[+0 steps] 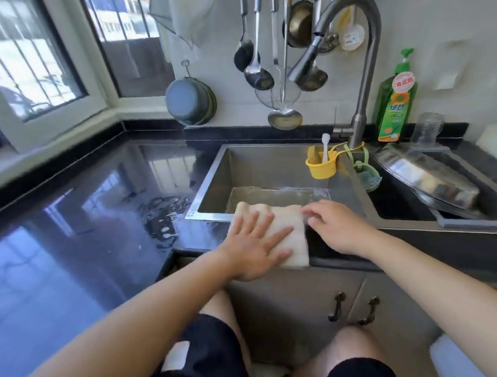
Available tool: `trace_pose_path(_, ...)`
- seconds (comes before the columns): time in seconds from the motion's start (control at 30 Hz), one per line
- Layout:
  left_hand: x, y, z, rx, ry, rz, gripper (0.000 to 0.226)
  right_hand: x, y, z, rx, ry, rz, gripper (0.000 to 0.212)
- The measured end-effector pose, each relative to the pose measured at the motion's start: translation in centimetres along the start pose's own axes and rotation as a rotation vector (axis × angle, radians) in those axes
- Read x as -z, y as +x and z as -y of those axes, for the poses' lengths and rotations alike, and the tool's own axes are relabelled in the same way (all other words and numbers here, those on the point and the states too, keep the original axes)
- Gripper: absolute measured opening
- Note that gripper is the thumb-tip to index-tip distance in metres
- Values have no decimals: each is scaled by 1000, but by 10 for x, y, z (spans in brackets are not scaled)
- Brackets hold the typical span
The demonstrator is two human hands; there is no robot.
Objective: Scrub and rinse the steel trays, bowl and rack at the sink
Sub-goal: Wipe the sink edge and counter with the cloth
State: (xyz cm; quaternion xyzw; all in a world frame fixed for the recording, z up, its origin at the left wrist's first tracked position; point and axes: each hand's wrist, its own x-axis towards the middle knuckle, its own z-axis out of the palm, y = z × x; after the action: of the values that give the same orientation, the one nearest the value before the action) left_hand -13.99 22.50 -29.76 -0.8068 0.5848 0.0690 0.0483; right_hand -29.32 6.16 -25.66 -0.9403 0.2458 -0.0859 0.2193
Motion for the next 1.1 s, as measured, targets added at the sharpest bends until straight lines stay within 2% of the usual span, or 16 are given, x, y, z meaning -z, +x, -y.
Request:
trace_pose_path(0.07,-4,-33,68,170,-30,35,64,-12,16,24,57,11,29,36)
trace_pose_path(0.17,4,-84,144,369,-36,97,88,-30,35,60,148,-6,53,35)
trace_pose_path(0.27,6,-124,171,478,-111,79,78,-41,51,92,218,-7,77,33)
trace_pose_path(0.37,8,-157,166,427,-186,83,60,-45,65,120,278,-16,112,32)
trace_pose_path(0.47,19,-171,158,388,-272,11,43,-52,82,147,323,-14,124,33)
trace_pose_path(0.53,9,-172,162,375,-203,-43,48,-60,91,170,377,9,117,33)
trace_pose_path(0.63,-18,-166,178,326,-75,-25,74,-79,90,202,517,-15,178,34)
trace_pose_path(0.7,-20,-151,187,287,-71,-25,75,-89,96,208,565,-44,203,36)
trace_pose_path(0.93,-2,-28,244,251,-42,-51,82,-96,190,176,275,-33,136,38)
trace_pose_path(1.03,6,28,269,199,-8,-99,89,-103,231,171,236,-56,137,38)
trace_pose_path(1.1,12,61,281,143,30,-114,85,-109,261,173,255,-92,187,35)
